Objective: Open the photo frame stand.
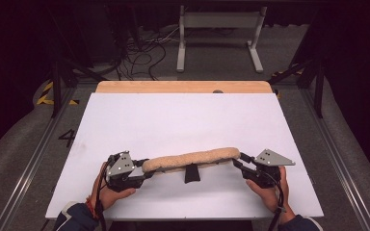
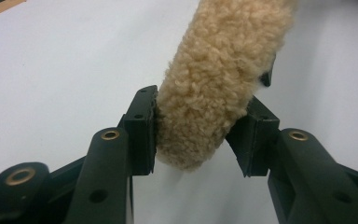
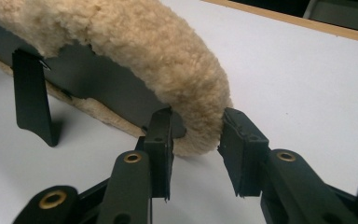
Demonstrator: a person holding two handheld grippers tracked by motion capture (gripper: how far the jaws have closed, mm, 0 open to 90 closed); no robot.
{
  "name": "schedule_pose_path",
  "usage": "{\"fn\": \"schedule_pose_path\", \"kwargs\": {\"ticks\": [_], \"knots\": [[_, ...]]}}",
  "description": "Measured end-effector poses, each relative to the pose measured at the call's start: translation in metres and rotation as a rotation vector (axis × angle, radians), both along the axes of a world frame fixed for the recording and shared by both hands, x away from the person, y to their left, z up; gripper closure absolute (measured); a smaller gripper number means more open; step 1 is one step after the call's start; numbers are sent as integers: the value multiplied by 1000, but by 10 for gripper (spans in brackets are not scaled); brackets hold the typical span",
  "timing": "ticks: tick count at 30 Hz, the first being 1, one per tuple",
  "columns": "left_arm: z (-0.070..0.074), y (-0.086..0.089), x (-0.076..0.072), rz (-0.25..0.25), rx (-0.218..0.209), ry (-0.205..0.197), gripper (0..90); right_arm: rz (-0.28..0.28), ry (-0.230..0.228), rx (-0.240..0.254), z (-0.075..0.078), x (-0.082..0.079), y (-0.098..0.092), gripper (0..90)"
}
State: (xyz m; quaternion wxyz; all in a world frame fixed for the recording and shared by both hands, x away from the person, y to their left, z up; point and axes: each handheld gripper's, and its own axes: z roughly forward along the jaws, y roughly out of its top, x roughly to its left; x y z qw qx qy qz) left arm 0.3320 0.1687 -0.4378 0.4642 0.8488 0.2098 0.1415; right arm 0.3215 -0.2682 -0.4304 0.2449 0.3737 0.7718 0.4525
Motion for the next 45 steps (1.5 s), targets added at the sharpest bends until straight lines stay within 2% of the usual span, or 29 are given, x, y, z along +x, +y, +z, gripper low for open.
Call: {"fn": "schedule_pose_path", "kwargs": {"ticks": [12,31,45], "knots": [[0,0,-3,-3,2,-1,573,-24,-11,-1,0,2,2,668],[0,0,-5,-25,-9,21,591,-50,-16,8,-2,11,5,666],[1,-4,-11,-43,13,8,599,-72,-19,11,-2,25,10,663]]}}
